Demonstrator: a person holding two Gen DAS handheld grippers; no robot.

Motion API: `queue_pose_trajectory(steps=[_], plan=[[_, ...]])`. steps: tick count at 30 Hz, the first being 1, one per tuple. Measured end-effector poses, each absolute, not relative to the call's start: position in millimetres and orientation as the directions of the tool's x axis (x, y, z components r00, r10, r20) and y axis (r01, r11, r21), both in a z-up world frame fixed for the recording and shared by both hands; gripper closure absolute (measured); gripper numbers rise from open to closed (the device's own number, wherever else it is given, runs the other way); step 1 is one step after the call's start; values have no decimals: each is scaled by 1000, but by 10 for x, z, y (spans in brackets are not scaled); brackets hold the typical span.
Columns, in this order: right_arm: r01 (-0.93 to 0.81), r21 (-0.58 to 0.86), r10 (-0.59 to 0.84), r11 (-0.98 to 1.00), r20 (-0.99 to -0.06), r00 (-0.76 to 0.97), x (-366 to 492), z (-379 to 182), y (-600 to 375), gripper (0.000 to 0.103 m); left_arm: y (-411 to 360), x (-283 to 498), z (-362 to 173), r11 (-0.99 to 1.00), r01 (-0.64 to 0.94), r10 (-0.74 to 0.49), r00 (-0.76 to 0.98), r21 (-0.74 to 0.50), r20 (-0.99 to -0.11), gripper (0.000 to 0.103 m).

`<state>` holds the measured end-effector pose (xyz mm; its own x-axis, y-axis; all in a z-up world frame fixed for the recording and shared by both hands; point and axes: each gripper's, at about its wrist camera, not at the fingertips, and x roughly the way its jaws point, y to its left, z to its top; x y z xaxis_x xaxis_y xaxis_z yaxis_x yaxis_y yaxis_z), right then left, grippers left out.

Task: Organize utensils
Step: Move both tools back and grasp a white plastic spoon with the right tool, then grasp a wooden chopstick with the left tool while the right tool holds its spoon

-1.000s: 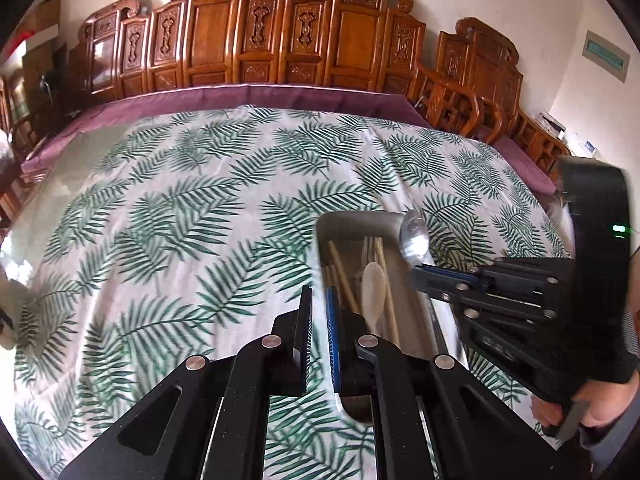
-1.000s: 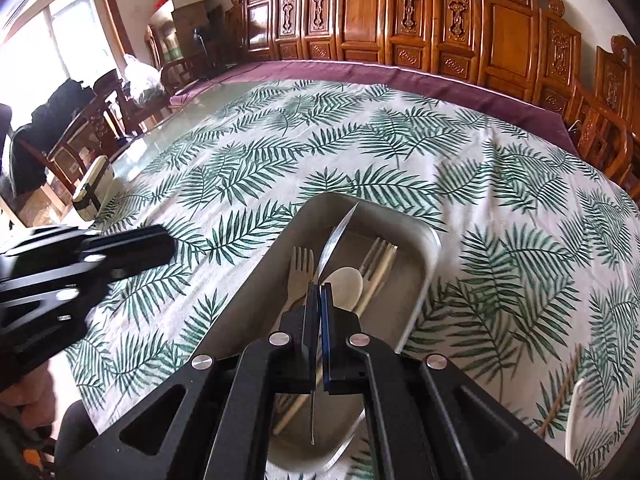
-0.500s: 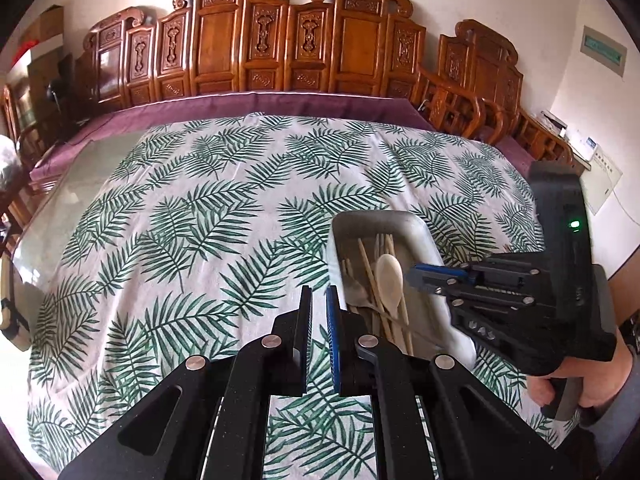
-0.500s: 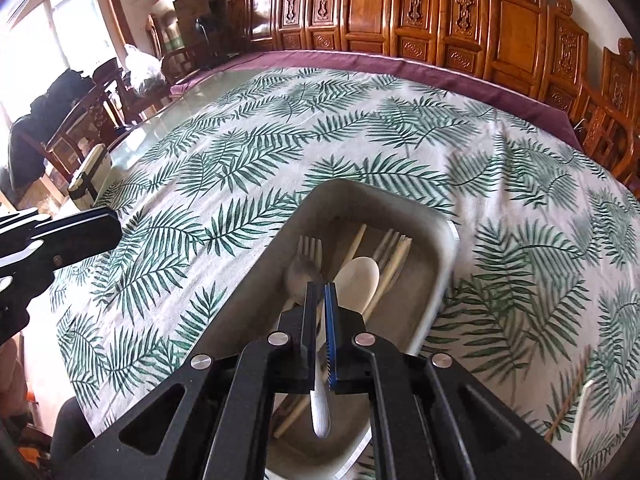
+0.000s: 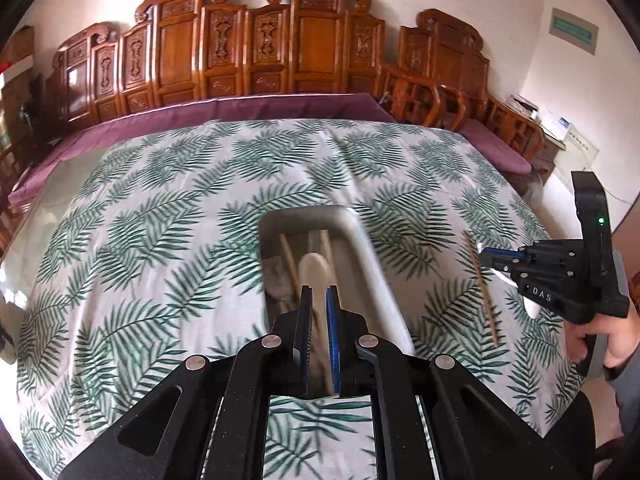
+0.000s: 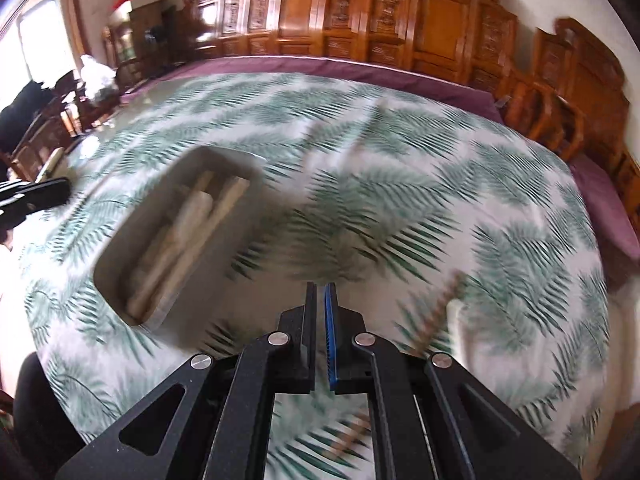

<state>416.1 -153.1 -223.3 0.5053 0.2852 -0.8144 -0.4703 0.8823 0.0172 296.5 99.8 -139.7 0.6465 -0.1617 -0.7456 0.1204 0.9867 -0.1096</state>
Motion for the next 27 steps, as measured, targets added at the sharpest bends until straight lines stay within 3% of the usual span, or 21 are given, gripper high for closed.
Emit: queue_pose_trajectory(steps=[3, 6, 25, 27], plan=[[-445, -4, 251, 896, -822, 512, 4148, -2293, -1842, 96, 862, 2956, -1409, 983, 141, -178, 641, -114, -747, 97], [-429, -13, 229, 903, -831, 507, 4151, -2368, -2070, 88, 692, 2919, -1445, 980, 165, -192, 630, -112, -752, 97], [-387, 4, 185, 922, -882, 434, 4286, -2809, -2669, 88, -143, 2823, -1848, 956, 274, -246, 543, -107, -803, 96], [-398, 14, 199, 917, -882, 428, 4300, -2823, -2660, 82, -225, 2860, -1909, 954, 280, -250, 533, -110, -808, 96]])
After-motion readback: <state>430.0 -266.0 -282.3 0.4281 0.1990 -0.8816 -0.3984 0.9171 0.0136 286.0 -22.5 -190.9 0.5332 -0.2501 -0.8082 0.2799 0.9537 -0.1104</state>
